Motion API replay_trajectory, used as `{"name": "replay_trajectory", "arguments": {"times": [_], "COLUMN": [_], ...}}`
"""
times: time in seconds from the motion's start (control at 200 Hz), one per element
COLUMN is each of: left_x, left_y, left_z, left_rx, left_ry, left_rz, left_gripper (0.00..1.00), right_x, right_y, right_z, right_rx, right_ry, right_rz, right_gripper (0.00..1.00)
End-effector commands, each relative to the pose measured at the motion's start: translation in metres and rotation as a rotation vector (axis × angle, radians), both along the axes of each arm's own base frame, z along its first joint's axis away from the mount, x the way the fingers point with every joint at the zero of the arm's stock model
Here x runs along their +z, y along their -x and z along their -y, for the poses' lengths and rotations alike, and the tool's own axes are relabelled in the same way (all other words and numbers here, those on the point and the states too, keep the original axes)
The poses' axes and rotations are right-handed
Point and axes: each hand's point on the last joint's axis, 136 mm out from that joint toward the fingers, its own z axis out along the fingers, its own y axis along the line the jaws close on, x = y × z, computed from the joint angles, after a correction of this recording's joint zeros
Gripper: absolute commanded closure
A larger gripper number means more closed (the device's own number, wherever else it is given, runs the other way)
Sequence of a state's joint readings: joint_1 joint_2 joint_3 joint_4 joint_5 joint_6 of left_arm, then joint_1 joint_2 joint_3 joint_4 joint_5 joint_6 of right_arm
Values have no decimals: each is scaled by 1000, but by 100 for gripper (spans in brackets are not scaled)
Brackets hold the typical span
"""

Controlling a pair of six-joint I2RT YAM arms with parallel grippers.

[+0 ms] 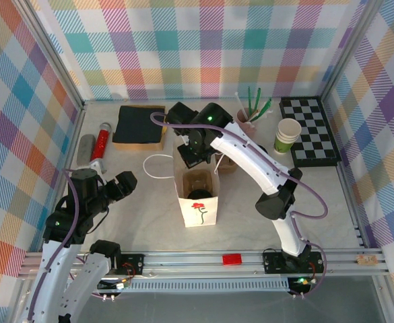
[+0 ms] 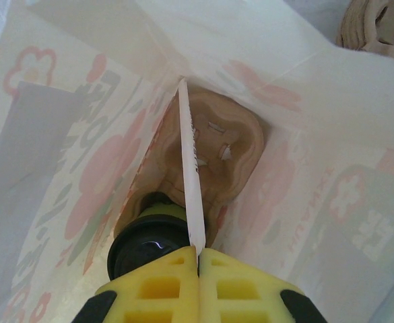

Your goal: Pack the takeout coffee

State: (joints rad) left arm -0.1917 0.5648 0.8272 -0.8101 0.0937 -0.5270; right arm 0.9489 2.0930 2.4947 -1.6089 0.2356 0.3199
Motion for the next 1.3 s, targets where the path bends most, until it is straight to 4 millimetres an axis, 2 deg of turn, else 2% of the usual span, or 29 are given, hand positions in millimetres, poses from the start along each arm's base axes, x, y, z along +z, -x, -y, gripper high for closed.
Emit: {"name": "replay_trajectory", "arguments": {"times": [0.0, 0.225, 0.605, 0.72, 0.92, 1.295], "left_x": [0, 1, 1, 2, 4, 8], "left_y": [-2, -3, -7, -8, -10, -29], "left_z": [-1, -1, 0, 0, 1, 1], "left_rx": [-3, -1, -2, -2, -5, -16], "left_ry": [-1, -2, -3, -2, -6, -51], "left_rz": [11, 11, 8, 8, 6, -27], "left_gripper": [20, 20, 20, 20, 20, 20], "right_x": [-4, -2, 8, 19, 38, 86], "right_y": [9, 3, -4, -4, 1, 25], "right_z": [23, 24, 26, 28, 31, 31], "right_rx": [6, -2, -11, -12, -10, 53], "right_ry": [96, 90, 71, 46, -8, -201], "right_rz": [-43, -29, 9, 31, 58, 88], "right_gripper": [96, 83, 79, 76, 64, 38]}}
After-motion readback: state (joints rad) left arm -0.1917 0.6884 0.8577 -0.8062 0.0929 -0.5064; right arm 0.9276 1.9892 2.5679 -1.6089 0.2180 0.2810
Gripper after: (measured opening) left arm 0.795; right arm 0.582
